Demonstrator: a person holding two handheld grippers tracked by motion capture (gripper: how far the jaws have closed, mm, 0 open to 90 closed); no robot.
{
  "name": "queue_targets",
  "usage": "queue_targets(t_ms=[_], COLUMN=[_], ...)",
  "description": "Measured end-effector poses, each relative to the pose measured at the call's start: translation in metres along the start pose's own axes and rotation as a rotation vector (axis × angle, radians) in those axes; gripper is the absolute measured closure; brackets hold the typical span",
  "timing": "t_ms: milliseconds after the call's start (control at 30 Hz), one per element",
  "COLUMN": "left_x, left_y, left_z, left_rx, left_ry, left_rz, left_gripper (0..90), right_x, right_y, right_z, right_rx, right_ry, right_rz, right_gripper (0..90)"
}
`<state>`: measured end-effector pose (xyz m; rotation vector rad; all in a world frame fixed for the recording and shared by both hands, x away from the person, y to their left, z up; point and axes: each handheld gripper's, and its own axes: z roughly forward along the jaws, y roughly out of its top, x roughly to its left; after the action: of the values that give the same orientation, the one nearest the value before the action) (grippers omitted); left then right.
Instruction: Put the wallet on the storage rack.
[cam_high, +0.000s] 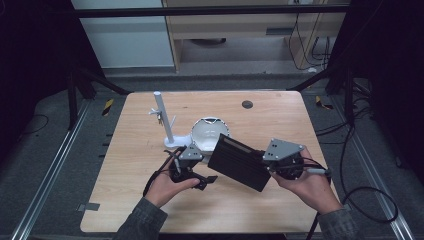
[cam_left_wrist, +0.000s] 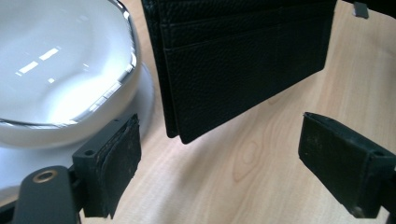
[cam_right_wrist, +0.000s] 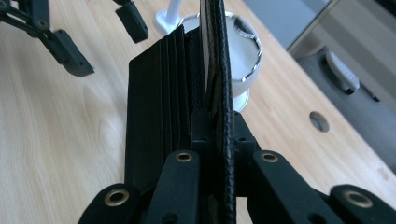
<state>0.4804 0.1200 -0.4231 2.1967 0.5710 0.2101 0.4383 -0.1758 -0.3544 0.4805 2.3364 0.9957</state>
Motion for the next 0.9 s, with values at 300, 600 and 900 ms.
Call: queue_targets(t_ms=[300,600,900], left_x=[0.013,0.015,0.017], left_y=[0.022,0.031,0.033], left_z=[0.0,0.012,0.016], left_rx=[-0.02,-0.016,-0.022], left_ry=[-0.019,-0.062,-0.076], left_rz=[0.015,0.027,0.015], left_gripper=[14.0,17.1,17.5], right_x=[-0.006,-0.007,-0.008], right_y=[0.012,0.011,0.012], right_z=[-0.01,-0.012,-0.014], right_rx=[-0.06,-0.069,-0.078], right_ry=[-0.008,-0.006,-0.005], right_rz=[0.013,0.013,0.018], right_gripper=[84.9,84.9,84.9])
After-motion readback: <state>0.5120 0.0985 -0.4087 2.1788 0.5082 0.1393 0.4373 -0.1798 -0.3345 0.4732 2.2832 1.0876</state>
